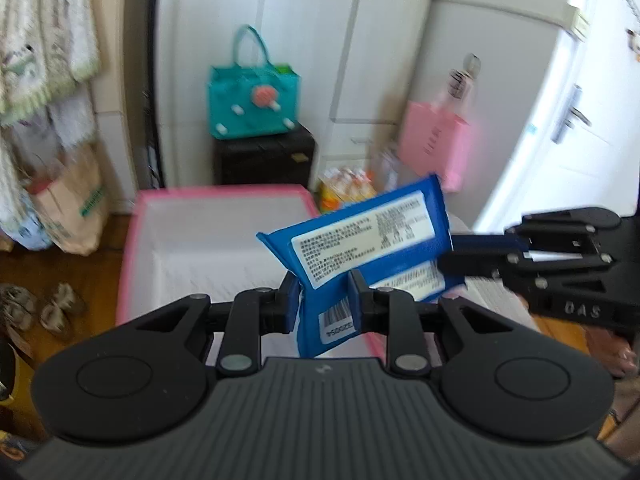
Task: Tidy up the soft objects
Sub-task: 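Lift the blue wipes pack with the left tool and drop it into the pink box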
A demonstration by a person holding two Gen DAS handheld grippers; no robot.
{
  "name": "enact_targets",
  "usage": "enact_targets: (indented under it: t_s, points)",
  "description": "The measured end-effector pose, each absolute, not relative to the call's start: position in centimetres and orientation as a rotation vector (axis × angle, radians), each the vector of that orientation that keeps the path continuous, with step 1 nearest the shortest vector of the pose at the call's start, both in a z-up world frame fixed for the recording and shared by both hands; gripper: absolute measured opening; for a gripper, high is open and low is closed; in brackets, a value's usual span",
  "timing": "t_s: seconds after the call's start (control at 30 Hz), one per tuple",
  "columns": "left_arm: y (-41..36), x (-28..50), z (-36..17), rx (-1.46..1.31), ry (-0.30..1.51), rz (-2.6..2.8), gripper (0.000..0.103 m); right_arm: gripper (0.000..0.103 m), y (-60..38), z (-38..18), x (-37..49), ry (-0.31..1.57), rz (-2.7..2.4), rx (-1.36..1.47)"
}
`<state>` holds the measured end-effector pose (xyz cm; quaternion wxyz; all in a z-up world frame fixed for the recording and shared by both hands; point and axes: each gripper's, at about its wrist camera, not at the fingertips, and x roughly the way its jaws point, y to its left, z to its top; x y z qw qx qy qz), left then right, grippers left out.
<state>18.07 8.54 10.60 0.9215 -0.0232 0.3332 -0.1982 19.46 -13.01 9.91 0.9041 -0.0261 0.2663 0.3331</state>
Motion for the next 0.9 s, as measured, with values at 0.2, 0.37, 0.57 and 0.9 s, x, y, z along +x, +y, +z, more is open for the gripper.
enact_targets:
  t_s: [0.2, 0.37, 0.57, 0.9]
  points:
    - [10.2, 23.6, 9.5, 0.02, 0.703, -0.326, 0.024, 0.017, -9.0, 8.3, 26.2, 0.664, 0.68, -0.069]
    - [12.2, 28.1, 6.7, -0.061, 0.771, -0.315, 0.024, 0.019, -7.4, 5.4, 30.1, 0.721, 0.624, 0.043]
    - [13.0, 31.0, 4.1, -0.021, 0.84, -0.293, 0.024, 0.022, -5.2, 3.4, 32.4, 0.826, 0.62, 0.008]
    - [12.6, 33.6, 2.7, 0.035, 0.917, -0.274, 0.031, 0.03, -4.3, 2.8, 33.7, 0.87, 0.597, -0.049]
